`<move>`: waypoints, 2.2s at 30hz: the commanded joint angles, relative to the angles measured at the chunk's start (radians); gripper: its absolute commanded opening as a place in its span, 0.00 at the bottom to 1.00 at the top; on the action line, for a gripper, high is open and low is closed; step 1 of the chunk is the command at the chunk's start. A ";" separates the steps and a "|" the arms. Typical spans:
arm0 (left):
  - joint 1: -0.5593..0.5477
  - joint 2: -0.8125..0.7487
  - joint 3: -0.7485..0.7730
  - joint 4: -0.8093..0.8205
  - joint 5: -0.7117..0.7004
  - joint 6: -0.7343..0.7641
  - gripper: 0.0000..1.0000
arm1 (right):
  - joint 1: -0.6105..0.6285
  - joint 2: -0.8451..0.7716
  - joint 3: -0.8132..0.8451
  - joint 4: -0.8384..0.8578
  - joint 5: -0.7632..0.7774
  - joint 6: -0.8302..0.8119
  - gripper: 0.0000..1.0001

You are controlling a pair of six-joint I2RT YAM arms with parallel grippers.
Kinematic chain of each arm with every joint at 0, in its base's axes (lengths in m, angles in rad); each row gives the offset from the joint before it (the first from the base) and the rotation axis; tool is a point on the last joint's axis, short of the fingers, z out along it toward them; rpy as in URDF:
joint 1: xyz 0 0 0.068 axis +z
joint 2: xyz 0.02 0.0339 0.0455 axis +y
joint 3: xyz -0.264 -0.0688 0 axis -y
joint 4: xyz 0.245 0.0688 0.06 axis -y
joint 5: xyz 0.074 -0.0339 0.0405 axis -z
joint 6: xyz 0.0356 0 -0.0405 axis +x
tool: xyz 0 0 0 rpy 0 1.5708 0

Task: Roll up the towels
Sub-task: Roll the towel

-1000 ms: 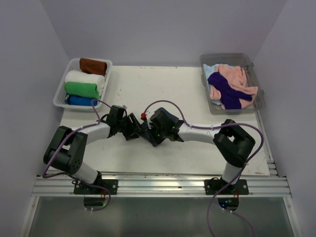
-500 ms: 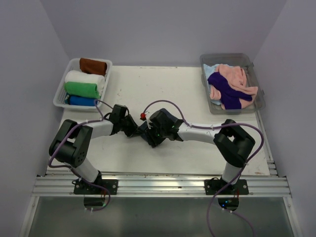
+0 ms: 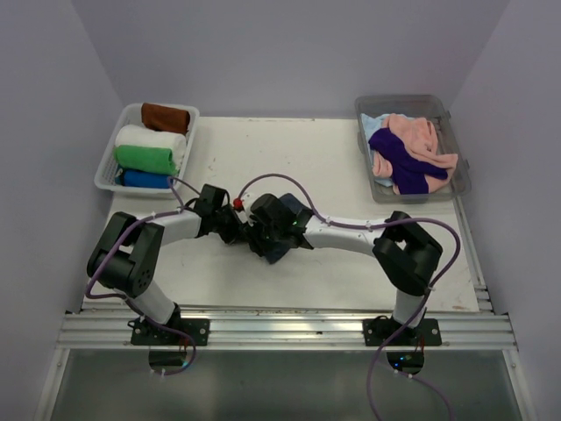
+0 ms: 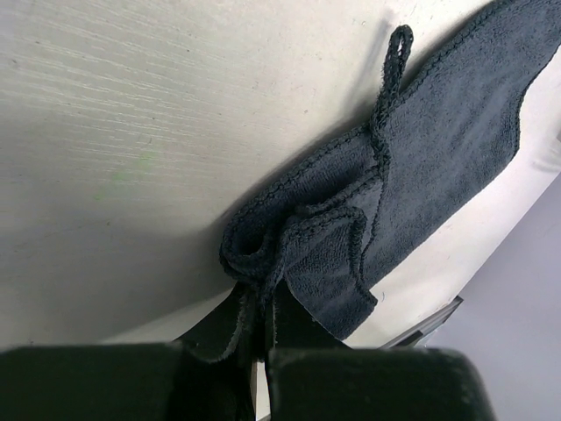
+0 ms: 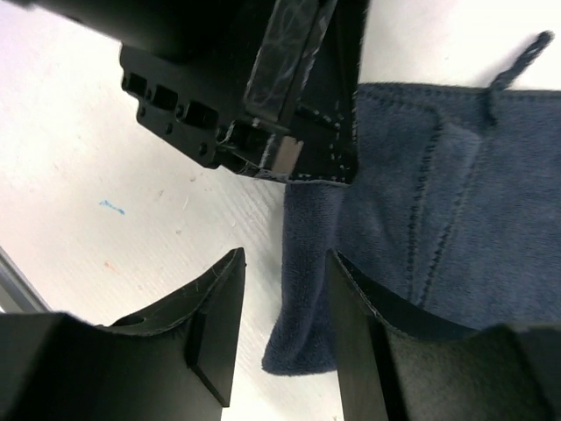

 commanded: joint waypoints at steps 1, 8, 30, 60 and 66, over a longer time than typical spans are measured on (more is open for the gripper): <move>-0.005 -0.003 0.022 -0.048 -0.022 -0.002 0.00 | 0.011 0.037 0.036 0.005 0.020 -0.020 0.45; -0.005 -0.016 0.010 -0.045 -0.016 -0.014 0.00 | 0.012 0.107 0.028 0.058 0.044 -0.009 0.30; 0.014 -0.306 -0.031 -0.146 -0.072 -0.031 0.57 | -0.247 0.034 -0.105 0.312 -0.598 0.361 0.00; 0.006 -0.093 0.111 0.036 0.029 0.058 0.33 | -0.399 0.208 -0.165 0.588 -0.854 0.689 0.00; 0.005 -0.030 0.131 0.069 0.030 0.056 0.32 | -0.403 0.219 -0.170 0.579 -0.851 0.678 0.00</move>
